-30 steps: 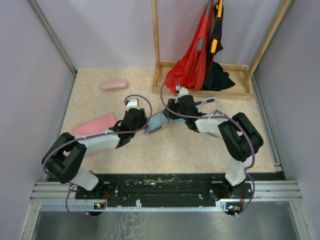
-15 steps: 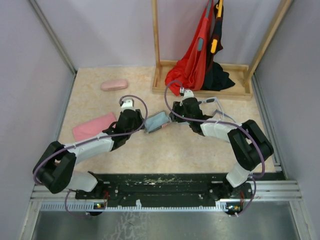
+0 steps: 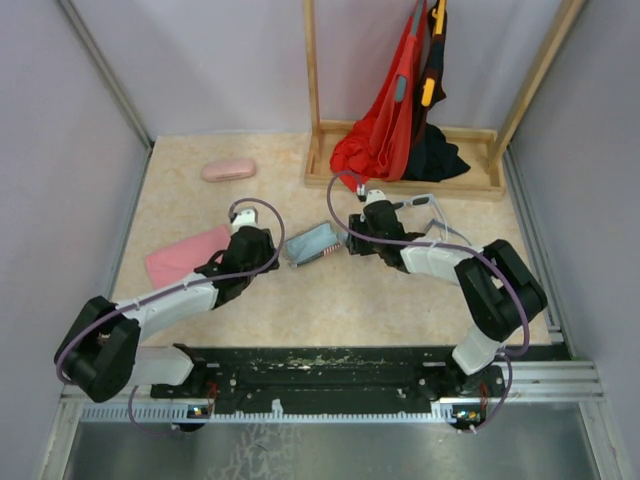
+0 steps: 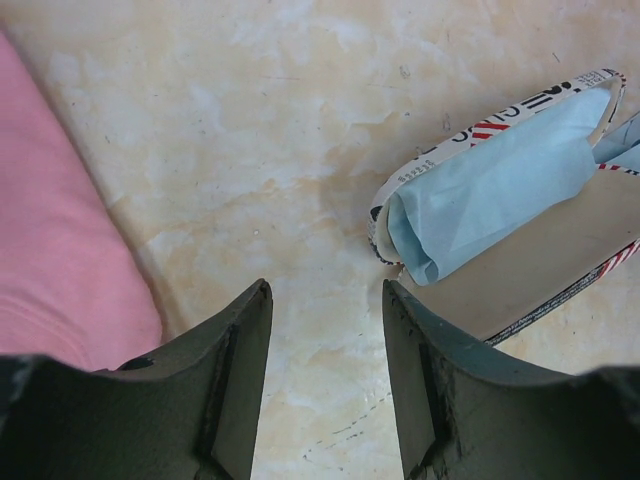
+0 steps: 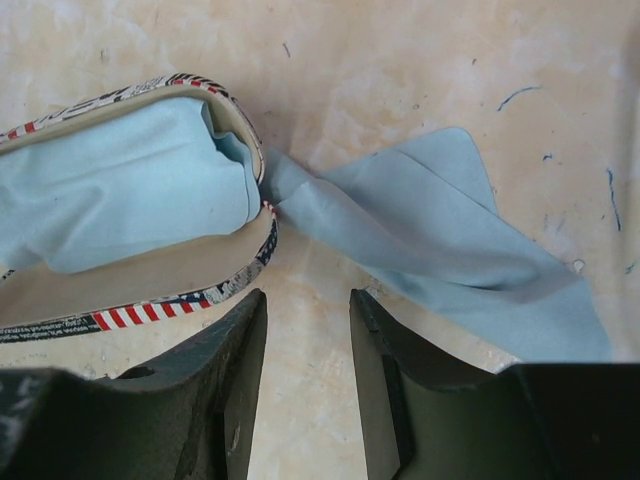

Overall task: Organize the sunglasses
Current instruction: Place the glasses cleaning cloth in the sunglasses case, then adjust the sunglasses case at the center of the board.

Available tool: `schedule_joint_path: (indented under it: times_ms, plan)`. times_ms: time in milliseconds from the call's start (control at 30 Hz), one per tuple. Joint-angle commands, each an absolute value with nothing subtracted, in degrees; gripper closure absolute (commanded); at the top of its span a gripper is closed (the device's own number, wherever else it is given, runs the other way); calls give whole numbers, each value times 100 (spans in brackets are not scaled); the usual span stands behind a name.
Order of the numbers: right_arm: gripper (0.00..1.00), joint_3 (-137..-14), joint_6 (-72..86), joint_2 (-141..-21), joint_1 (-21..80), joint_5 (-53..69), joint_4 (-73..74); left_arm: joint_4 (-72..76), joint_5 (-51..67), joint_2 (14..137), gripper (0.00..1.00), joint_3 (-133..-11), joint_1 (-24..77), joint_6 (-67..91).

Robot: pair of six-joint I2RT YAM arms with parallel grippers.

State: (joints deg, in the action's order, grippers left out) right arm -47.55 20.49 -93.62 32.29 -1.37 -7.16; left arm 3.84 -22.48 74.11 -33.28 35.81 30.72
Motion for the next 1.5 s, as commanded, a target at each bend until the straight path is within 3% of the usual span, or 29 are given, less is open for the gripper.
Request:
schedule_joint_path:
  times_ms: [0,267,533,867,1467]
  plan:
    - [61,-4726,1917,-9183,3349,58,-830,171,-2310,7153,46,-3223,3520,3136]
    - [61,-4645,1932,-8828,3443,-772,-629,-24,-2385,6842,46,-3166,3467,3111]
    - [60,-5661,1473,-9372,3266,-801,-254,-24,-2212,7008,45,-3228,3400,3086]
    - [61,-6572,1302,-10212,3252,-709,361,-28,-1877,8291,47,-3904,3164,3053]
    - [62,-6182,1209,-9866,3329,177,524,122,-1836,9734,46,-4951,3079,2810]
